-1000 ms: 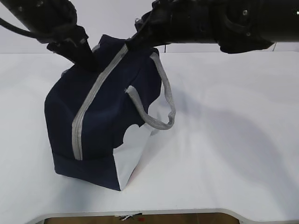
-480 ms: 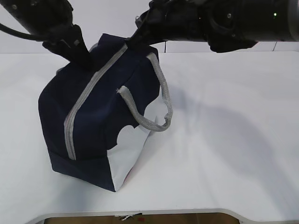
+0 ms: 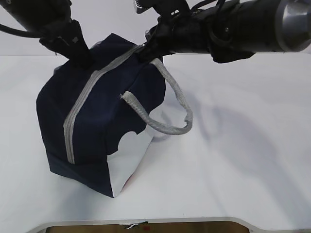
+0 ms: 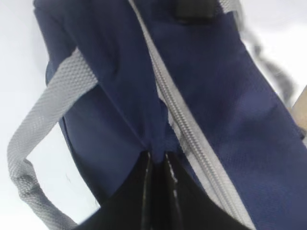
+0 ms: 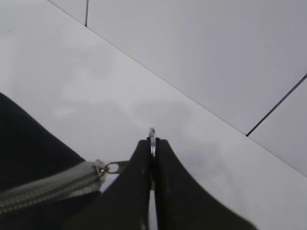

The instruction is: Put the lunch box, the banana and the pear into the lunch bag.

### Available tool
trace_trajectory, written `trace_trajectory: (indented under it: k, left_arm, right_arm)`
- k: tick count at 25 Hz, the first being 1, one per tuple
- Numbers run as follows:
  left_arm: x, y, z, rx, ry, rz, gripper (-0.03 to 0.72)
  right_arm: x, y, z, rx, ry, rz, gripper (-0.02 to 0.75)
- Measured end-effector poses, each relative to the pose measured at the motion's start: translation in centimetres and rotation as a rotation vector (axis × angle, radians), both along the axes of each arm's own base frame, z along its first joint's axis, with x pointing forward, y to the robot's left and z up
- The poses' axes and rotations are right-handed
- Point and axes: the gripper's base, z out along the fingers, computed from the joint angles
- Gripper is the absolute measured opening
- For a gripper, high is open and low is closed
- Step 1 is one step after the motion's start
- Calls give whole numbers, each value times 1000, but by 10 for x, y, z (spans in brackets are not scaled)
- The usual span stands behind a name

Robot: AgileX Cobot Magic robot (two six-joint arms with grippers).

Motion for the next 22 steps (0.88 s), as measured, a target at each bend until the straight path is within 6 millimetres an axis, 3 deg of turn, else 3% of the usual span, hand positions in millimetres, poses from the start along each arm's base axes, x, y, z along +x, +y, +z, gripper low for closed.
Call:
trace_trajectory:
  k: [11,22]
  left_arm:
    - [1,1,0,15,-9,0,8]
    - [0,3,-1,40,-6,-8,8]
  right_arm:
    - [16,-7,-40,-1,97,-10,17]
    - [21,-5,-63,41,176,8,17]
